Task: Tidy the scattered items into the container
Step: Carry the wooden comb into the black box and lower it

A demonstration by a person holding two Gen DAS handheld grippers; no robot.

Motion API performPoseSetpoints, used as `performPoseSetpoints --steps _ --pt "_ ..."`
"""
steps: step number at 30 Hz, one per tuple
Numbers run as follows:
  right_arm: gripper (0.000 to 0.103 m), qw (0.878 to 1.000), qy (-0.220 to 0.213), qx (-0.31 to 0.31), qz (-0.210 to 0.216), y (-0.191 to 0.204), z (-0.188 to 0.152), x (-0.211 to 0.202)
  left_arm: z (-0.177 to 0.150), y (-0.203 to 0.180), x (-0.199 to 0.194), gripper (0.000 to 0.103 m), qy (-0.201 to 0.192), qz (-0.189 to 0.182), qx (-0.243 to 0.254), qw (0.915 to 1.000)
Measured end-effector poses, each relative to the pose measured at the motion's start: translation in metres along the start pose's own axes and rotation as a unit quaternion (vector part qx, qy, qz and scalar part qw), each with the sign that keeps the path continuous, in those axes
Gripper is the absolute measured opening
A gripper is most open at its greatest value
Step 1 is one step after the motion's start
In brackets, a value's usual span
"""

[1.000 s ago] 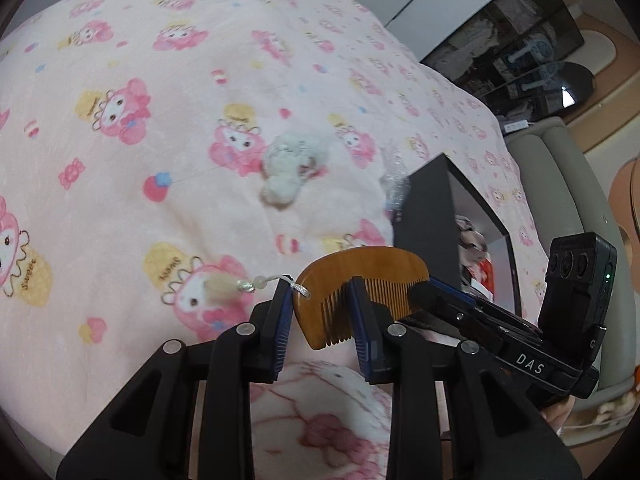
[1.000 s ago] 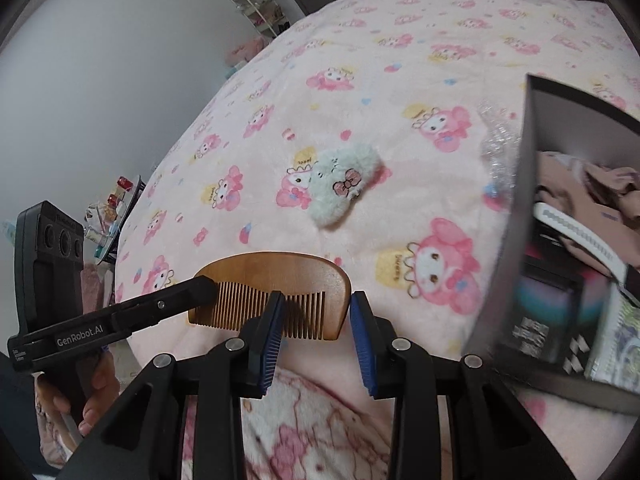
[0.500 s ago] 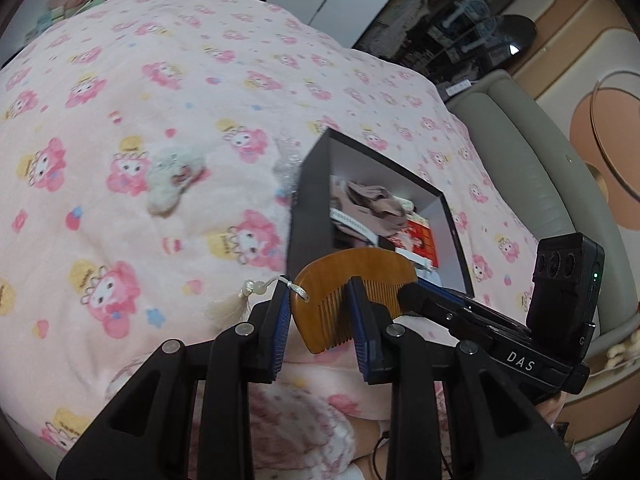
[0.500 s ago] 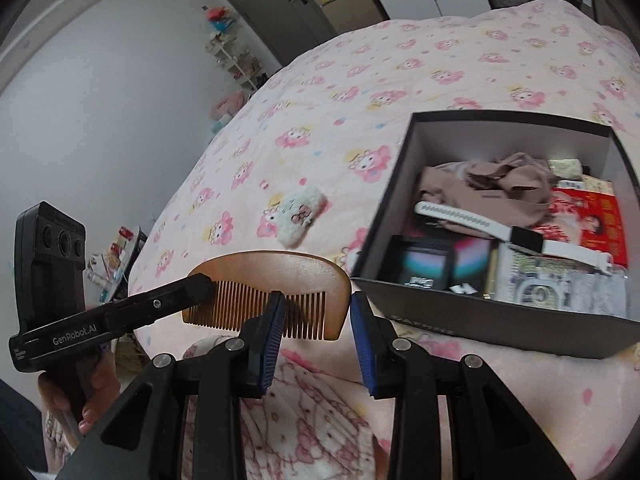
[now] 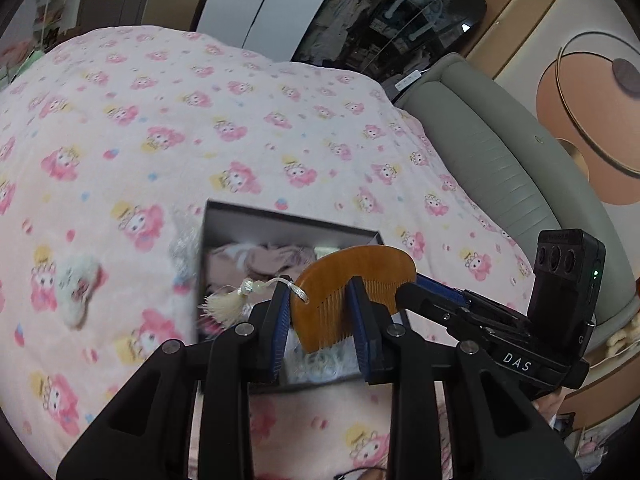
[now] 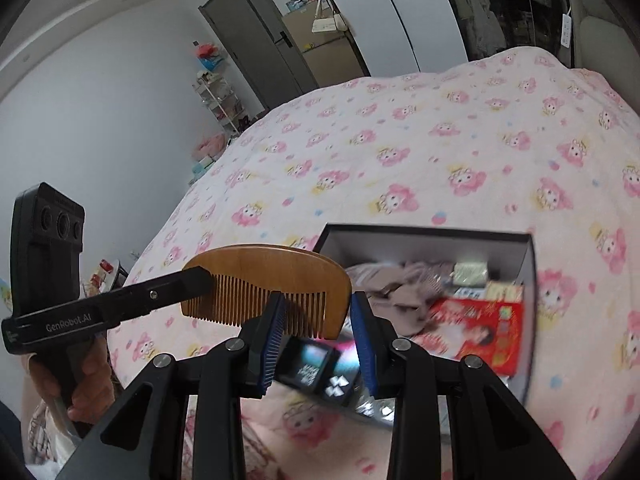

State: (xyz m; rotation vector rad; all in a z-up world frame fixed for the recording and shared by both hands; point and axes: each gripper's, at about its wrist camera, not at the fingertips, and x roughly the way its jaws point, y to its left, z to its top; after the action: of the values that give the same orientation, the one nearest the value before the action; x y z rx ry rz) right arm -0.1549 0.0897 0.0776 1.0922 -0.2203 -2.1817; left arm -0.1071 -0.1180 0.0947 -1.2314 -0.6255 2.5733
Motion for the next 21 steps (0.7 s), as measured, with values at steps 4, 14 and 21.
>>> performPoseSetpoints --steps 4,14,21 --pt "0.030 1.000 -0.014 0.019 -0.003 -0.036 0.009 -0.002 0.016 -0.010 0.038 0.027 0.021 -0.018 -0.008 0.9996" --pt "0.030 0.995 0.042 0.083 -0.042 -0.102 -0.003 0.042 0.001 0.002 0.128 0.029 0.096 -0.010 -0.044 0.9943" --pt "0.031 0.988 0.084 0.091 -0.089 -0.116 -0.015 0.066 -0.016 0.020 0.172 0.033 0.137 0.007 -0.066 0.9883"
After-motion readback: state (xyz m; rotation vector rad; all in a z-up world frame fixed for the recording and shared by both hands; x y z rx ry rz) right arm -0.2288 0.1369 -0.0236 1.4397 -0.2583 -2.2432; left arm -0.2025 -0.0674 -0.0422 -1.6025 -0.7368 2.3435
